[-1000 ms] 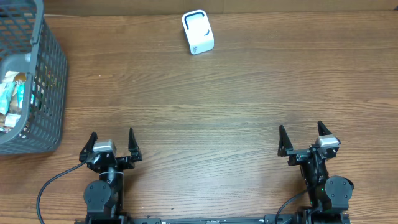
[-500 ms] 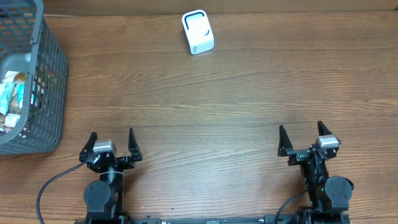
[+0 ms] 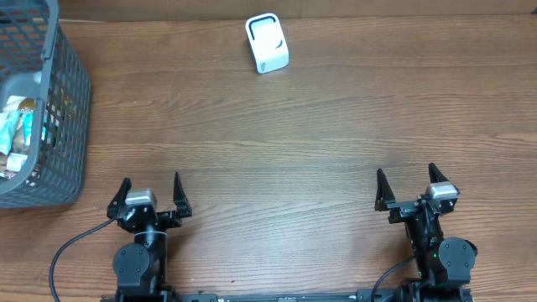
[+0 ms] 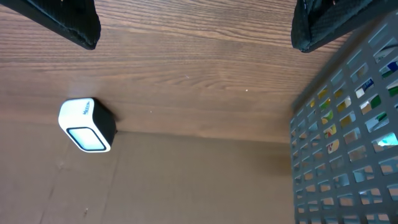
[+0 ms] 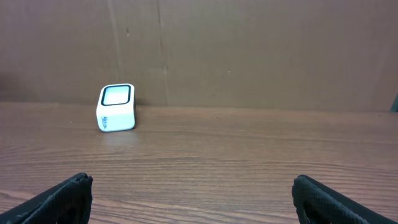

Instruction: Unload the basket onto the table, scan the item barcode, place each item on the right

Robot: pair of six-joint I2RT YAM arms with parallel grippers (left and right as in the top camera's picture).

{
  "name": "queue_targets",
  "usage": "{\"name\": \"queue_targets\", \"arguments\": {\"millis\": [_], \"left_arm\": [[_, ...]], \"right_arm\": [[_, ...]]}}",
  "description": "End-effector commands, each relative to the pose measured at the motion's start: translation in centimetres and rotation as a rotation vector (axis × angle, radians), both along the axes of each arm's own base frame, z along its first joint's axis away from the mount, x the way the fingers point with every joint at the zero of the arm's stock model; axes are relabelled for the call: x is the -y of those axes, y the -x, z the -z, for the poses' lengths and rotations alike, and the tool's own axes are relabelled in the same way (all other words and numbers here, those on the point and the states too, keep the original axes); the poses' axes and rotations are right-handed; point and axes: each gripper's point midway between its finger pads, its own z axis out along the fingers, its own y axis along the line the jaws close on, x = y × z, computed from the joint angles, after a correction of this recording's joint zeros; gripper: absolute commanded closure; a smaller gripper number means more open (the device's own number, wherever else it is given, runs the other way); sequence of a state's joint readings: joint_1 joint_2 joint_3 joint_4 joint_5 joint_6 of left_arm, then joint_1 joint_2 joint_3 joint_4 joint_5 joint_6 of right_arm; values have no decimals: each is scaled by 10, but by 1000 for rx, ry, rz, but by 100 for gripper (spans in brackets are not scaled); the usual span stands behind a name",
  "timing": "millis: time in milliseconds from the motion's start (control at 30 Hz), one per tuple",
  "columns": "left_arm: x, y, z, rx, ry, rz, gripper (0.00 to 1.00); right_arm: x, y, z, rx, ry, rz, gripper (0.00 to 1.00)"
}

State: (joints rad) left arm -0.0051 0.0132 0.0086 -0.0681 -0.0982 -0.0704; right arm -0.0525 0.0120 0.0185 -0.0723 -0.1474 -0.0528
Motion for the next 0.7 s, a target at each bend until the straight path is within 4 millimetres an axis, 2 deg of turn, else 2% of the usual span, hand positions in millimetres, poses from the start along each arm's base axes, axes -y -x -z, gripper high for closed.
{"name": "queue_targets", "arguments": {"millis": [0, 667], "left_arm": [[1, 0, 0, 2, -19, 4, 1], [-1, 0, 0, 3, -19, -3, 0]], "right_arm": [[3, 0, 3, 0, 1, 18, 0], [3, 0, 3, 0, 1, 18, 0]]}}
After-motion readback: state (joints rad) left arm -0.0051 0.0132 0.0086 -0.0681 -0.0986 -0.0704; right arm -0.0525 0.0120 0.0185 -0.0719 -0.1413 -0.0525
